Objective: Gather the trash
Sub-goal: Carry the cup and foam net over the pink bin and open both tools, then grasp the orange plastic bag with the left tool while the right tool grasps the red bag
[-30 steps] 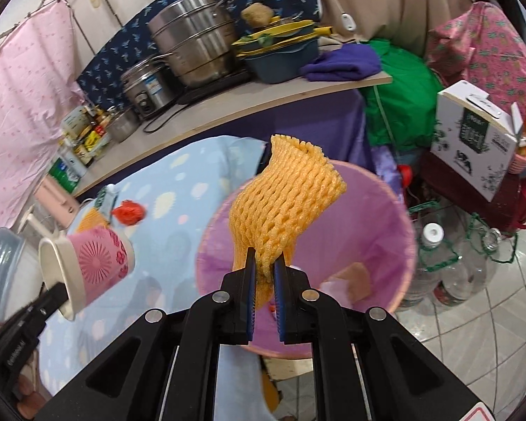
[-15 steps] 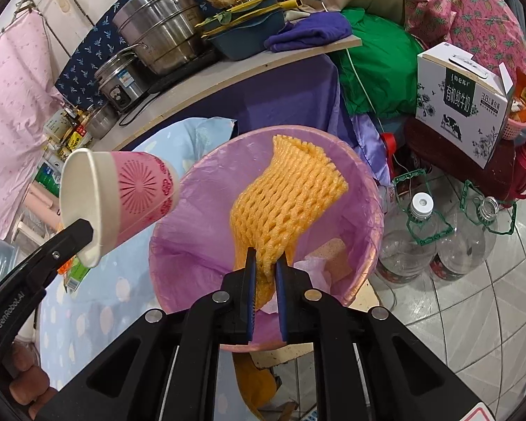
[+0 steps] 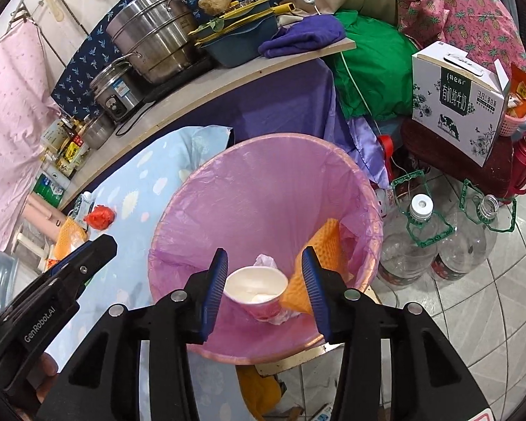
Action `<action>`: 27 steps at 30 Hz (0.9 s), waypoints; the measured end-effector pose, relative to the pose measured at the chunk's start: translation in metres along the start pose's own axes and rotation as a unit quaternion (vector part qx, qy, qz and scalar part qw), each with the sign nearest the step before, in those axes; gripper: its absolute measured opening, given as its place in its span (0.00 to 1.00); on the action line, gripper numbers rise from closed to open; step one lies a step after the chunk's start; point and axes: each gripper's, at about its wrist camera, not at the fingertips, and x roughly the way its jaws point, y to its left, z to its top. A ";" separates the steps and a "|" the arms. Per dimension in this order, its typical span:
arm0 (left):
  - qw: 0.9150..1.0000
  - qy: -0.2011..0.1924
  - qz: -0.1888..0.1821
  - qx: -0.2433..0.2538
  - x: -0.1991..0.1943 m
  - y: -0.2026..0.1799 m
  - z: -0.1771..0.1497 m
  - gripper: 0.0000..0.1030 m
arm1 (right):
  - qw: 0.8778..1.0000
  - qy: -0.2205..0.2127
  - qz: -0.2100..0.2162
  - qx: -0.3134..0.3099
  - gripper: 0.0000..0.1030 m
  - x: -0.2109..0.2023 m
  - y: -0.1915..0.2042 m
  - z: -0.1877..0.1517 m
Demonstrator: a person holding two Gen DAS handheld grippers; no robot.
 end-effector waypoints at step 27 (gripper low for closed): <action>0.986 0.010 0.089 -0.139 -0.034 0.137 -0.041 0.52 | 0.994 0.034 0.053 -0.087 0.42 0.015 0.105 -0.025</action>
